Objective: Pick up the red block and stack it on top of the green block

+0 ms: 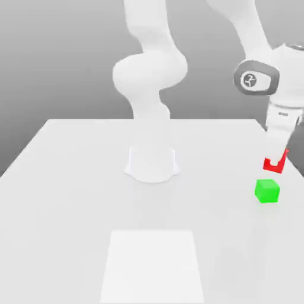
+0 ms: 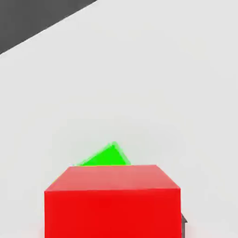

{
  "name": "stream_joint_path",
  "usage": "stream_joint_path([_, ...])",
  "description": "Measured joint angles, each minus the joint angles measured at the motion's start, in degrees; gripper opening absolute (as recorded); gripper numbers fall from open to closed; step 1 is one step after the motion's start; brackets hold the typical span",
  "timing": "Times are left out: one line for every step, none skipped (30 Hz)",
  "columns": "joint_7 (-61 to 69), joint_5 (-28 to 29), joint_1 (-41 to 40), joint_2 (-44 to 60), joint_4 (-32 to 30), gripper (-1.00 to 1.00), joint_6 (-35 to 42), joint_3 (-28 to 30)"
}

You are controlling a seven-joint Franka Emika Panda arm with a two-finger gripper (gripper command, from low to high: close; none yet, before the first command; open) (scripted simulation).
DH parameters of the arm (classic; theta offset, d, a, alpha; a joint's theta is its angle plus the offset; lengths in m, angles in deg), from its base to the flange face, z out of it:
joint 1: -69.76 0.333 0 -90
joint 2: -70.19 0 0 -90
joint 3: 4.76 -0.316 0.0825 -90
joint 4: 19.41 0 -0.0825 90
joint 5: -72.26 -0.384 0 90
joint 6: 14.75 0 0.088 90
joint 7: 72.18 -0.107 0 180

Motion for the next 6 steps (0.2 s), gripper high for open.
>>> stream_joint_path([-1.44, 1.97, -0.26, 2.0, 0.03, -1.0, -1.87, 0.23])
stream_joint_path([-3.07, 4.22, -0.86, 4.08, 0.09, -1.0, -3.74, 0.1])
stream_joint_path([-4.89, 6.77, -0.59, 6.2, 0.18, -1.0, -5.64, 0.98])
stream_joint_path([-6.31, 8.76, -0.1, 7.82, 0.25, 1.0, -7.09, 1.87])
stream_joint_path([-6.31, 8.76, -0.11, 7.82, 0.25, 1.0, -7.09, 1.86])
stream_joint_path([-6.31, 8.76, -0.11, 7.82, 0.25, 1.0, -7.09, 1.86])
